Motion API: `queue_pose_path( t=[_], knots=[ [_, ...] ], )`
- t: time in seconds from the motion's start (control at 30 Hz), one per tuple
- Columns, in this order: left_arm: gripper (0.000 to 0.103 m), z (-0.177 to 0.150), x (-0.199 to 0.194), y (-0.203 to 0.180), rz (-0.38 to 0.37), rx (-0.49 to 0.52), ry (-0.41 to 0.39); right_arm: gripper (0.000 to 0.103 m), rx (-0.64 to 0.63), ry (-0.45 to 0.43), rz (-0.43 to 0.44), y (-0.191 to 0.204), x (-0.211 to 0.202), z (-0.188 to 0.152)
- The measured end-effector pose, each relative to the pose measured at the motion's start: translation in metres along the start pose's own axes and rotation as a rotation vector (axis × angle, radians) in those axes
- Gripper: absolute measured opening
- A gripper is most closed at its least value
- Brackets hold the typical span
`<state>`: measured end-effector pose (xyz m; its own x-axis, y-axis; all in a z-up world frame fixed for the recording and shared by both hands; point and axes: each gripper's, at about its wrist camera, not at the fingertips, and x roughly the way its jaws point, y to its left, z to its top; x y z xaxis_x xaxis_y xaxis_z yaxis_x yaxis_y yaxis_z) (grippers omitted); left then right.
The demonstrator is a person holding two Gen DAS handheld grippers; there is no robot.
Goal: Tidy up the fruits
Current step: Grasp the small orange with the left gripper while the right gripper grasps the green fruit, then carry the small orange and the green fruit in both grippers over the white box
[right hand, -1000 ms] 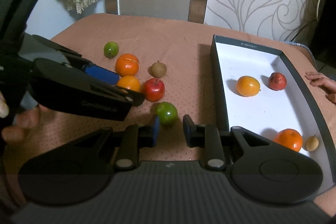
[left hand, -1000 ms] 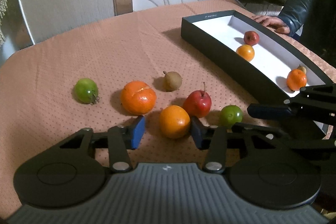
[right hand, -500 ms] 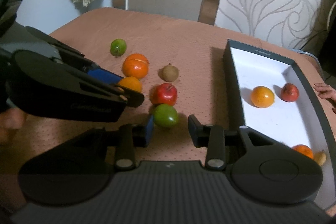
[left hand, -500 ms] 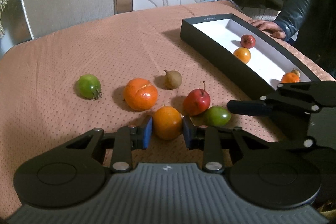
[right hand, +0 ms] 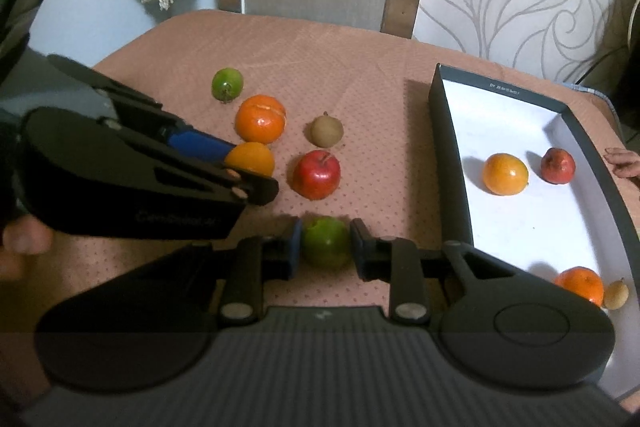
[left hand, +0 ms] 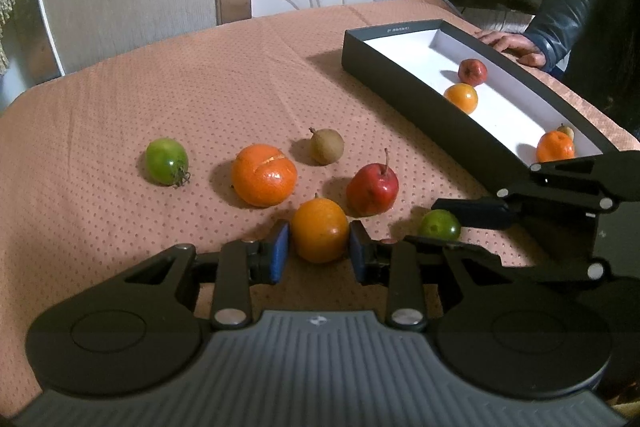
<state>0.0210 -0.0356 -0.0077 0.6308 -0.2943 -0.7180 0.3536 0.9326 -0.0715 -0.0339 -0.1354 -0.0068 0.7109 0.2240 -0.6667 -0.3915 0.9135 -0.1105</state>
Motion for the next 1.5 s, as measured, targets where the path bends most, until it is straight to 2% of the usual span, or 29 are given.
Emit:
queue_pose_path(
  t=[0.43, 0.87, 1.07, 1.5],
  knots=[
    [0.035, -0.003, -0.009, 0.0, 0.019, -0.017, 0.0, 0.029, 0.068, -0.036, -0.01, -0.01, -0.028, -0.003],
    [0.035, -0.006, -0.032, -0.003, 0.041, -0.057, -0.03, 0.029, 0.116, -0.13, -0.011, -0.019, -0.067, -0.006],
    [0.035, -0.007, -0.037, -0.004, 0.047, -0.071, -0.033, 0.028, 0.145, -0.153, -0.038, -0.027, -0.078, -0.013],
    [0.035, 0.016, -0.042, -0.018, 0.039, -0.063, -0.076, 0.028, 0.213, -0.183, -0.1, -0.054, -0.089, -0.023]
  ],
)
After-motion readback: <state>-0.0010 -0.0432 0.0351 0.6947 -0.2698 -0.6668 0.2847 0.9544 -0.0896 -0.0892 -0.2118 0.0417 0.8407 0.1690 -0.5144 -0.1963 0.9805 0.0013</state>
